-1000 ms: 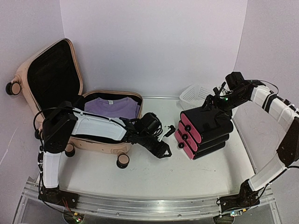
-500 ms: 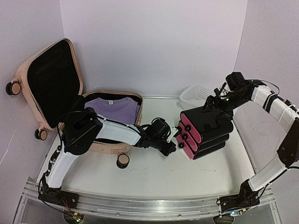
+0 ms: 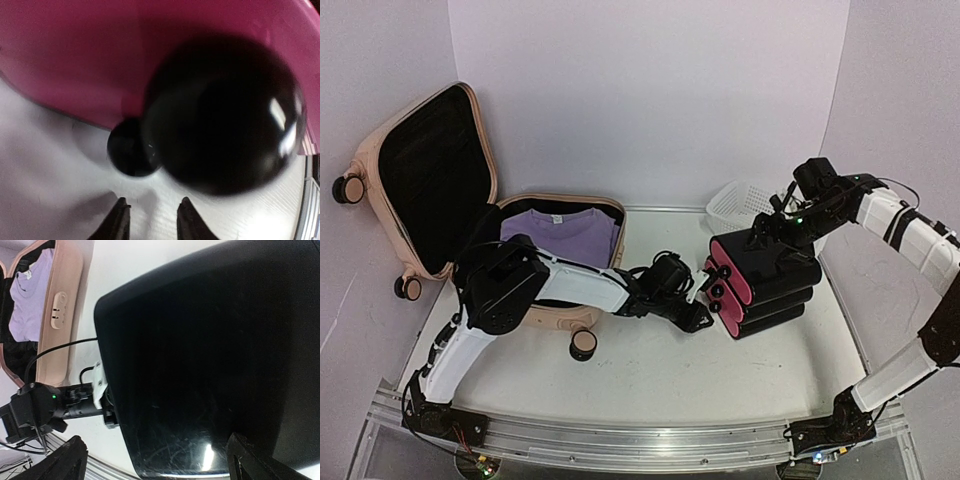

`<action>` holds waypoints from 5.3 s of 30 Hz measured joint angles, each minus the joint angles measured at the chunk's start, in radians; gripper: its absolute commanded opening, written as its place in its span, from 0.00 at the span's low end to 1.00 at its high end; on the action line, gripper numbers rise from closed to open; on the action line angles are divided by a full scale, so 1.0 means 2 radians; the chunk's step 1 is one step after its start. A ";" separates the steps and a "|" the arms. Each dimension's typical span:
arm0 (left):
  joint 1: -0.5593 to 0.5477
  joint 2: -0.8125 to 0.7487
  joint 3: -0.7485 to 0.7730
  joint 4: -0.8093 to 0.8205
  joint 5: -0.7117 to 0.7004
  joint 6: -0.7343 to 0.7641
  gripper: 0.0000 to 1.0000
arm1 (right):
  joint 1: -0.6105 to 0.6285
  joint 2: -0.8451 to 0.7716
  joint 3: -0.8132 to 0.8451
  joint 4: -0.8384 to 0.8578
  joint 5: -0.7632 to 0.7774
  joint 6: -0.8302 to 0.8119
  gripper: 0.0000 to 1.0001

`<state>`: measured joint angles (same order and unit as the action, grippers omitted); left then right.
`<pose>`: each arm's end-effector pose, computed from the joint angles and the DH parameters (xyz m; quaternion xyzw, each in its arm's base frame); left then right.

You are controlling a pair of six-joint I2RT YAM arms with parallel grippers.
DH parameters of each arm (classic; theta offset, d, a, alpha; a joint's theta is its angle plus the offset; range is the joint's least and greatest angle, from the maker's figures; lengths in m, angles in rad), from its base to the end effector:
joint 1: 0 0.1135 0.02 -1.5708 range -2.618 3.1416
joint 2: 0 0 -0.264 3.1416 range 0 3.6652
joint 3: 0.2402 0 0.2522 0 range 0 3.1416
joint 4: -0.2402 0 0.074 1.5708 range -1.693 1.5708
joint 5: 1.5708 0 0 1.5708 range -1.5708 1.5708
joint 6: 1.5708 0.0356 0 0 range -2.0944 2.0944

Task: Open, take out, and arrange the luggage

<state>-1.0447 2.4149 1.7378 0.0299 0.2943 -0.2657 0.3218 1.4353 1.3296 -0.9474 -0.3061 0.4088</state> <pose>0.2582 -0.4653 0.1170 0.3967 0.7944 -0.3726 0.2695 0.2695 0.1012 0.3151 0.0026 0.9562 0.2280 0.1836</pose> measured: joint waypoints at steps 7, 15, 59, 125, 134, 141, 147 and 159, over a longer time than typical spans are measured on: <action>0.000 -0.140 -0.166 -0.002 0.000 0.007 0.62 | 0.003 0.001 0.017 -0.035 0.038 -0.040 0.98; 0.000 -0.382 -0.311 0.009 0.000 0.003 0.69 | 0.076 0.106 0.175 -0.073 0.169 -0.132 0.98; 0.000 -0.668 -0.444 -0.186 -0.183 -0.011 0.80 | 0.045 0.144 0.061 -0.075 0.412 -0.099 0.98; 0.000 -0.614 -0.404 -0.186 -0.171 0.000 0.82 | 0.255 0.221 -0.015 -0.156 0.389 0.024 0.98; 0.000 -0.614 -0.404 -0.186 -0.170 -0.001 0.82 | 0.243 0.215 0.003 -0.161 0.393 0.008 0.98; 0.000 -0.617 -0.404 -0.186 -0.170 -0.002 0.82 | 0.236 0.213 0.119 -0.122 0.337 -0.097 0.98; 0.000 -0.654 -0.409 -0.190 -0.172 -0.010 0.82 | 0.156 0.311 0.315 -0.105 0.335 -0.196 0.98; 0.000 -0.730 -0.442 -0.213 -0.189 -0.039 0.82 | 0.035 0.550 0.524 -0.085 0.386 -0.418 0.87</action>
<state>-1.0443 0.9554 0.8539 -0.3954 -0.0837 -0.3443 0.3912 2.5359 2.3779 -1.1168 0.4652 -0.4282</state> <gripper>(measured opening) 0.824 0.956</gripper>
